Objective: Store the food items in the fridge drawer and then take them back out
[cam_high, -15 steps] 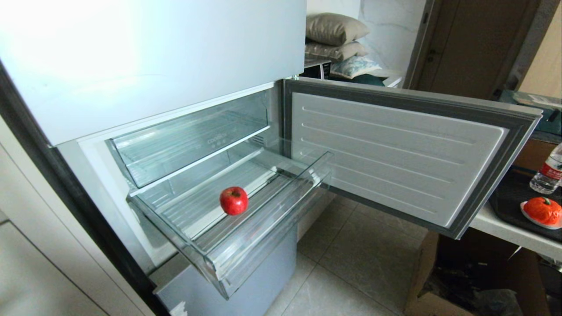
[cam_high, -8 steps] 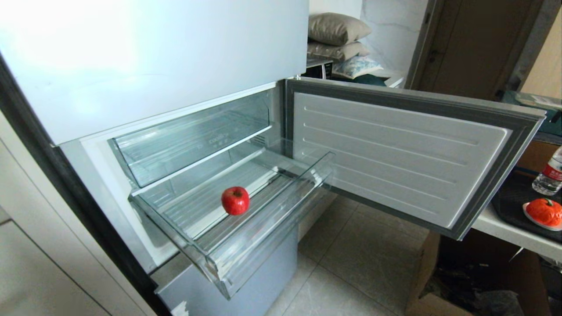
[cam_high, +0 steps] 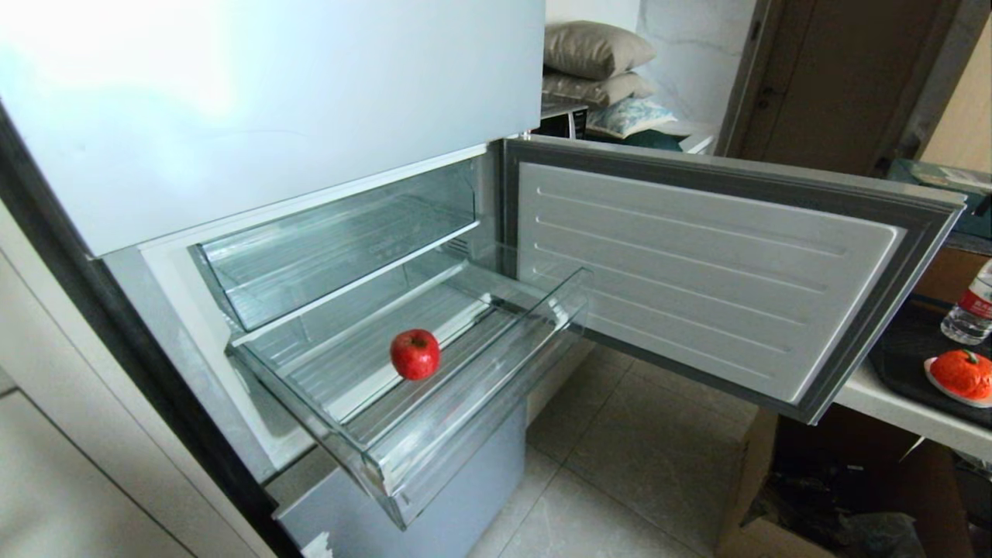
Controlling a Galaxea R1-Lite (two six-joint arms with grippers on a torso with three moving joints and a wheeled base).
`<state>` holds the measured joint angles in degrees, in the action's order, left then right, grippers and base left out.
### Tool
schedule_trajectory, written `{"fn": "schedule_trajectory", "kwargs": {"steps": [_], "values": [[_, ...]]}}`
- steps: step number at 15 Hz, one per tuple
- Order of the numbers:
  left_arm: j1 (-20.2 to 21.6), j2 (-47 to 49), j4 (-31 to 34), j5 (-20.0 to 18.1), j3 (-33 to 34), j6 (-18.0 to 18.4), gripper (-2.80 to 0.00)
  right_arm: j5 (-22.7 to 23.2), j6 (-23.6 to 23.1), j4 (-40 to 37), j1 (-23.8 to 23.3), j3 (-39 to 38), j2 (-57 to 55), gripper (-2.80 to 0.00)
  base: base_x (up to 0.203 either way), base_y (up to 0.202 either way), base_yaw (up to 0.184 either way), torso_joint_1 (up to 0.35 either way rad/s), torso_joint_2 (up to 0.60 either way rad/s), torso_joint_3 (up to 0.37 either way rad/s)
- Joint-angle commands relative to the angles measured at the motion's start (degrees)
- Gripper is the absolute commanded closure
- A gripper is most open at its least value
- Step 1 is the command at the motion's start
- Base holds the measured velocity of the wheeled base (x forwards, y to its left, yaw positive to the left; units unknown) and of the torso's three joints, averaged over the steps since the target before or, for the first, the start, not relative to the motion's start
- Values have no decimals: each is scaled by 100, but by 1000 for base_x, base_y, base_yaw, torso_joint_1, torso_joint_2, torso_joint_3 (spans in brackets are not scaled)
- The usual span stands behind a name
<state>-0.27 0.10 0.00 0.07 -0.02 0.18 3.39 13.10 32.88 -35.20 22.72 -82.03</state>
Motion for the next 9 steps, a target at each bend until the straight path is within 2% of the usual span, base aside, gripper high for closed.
{"fn": "schedule_trajectory", "kwargs": {"steps": [1,2,4,7,9], "values": [[0,8,0,1,2,-1,0,16,-209,170,-425,382,-1111,-280,0,0,0,0,0,0],[0,8,0,1,2,-1,0,19,-510,217,-637,576,-1312,-280,0,0,0,0,0,0],[0,3,0,1,-4,-1,0,27,-732,242,-831,936,-1610,-280,0,0,0,0,0,0],[0,6,0,1,2,-1,0,42,-825,245,-860,1432,-2010,-280,0,0,0,0,0,0],[0,3,0,1,2,-1,0,46,-1144,245,-857,1759,-2314,-280,0,0,0,0,0,0]]}}
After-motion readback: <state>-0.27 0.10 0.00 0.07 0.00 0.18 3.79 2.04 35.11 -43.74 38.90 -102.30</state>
